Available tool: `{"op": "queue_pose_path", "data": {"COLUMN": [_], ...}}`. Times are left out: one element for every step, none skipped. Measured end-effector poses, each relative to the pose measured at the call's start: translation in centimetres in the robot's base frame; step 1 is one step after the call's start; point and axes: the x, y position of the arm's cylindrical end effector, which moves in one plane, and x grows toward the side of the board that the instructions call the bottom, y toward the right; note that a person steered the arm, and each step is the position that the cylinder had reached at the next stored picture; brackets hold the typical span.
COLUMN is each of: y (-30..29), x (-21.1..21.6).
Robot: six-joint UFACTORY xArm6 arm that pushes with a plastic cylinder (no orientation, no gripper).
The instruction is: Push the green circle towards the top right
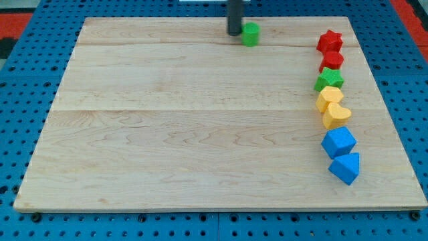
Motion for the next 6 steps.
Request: {"op": "queue_pose_path", "data": {"y": [-2.7,-0.7,0.1,4.6,3.5,1.1], "x": [5.6,4.8,0.5,-1.8,0.9,5.9]}}
